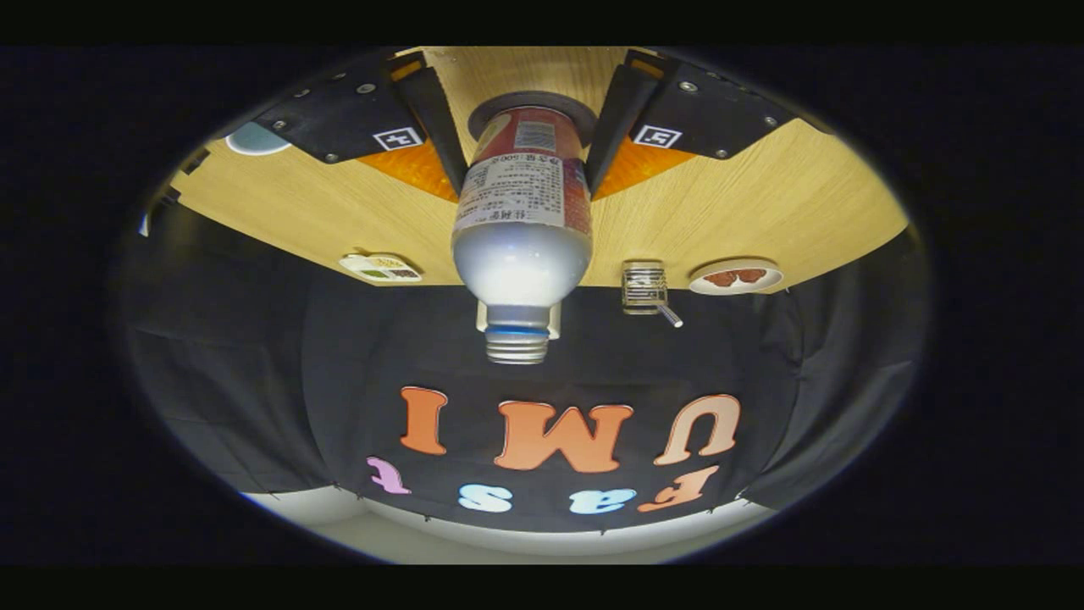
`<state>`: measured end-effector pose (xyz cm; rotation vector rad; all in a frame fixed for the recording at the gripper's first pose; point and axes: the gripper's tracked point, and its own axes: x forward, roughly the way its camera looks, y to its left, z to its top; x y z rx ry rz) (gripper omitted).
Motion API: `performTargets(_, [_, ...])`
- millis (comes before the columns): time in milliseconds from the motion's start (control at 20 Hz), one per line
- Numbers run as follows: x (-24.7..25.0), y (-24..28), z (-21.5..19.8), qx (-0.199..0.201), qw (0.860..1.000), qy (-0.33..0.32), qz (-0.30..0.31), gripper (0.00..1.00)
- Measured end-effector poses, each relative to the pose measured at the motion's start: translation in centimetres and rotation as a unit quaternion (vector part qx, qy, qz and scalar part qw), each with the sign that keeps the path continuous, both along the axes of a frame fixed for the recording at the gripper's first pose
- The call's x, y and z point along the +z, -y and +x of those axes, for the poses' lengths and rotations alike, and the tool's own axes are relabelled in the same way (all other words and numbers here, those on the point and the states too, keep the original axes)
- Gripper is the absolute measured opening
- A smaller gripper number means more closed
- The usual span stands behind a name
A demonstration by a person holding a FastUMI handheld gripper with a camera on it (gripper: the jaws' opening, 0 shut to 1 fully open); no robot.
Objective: Take the bottle from table, then pour the juice into the cup, finally place the bottle on the coaster
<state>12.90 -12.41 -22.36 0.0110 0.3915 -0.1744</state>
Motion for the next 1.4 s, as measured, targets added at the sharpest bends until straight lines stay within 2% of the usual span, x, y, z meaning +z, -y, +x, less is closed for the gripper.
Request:
performTargets(350, [-0.1, 0.2, -0.7, 0.002, 1.000, 0.011, 0.009, 0.81])
performTargets(500, [0.8, 0.3, -1.4, -0.001, 1.000, 0.018, 0.015, 0.92])
performTargets(650, [1.8, 0.3, -2.2, -0.004, 0.999, 0.028, 0.022, 0.97])
performTargets(900, [5.6, -0.7, -4.9, 0.002, 0.998, 0.063, 0.025, 0.97])
performTargets(1100, [10.6, -2.0, -7.0, 0.014, 0.995, 0.096, 0.026, 0.97])
performTargets(1400, [18.5, -5.8, -10.1, 0.051, 0.989, 0.140, 0.017, 0.97])
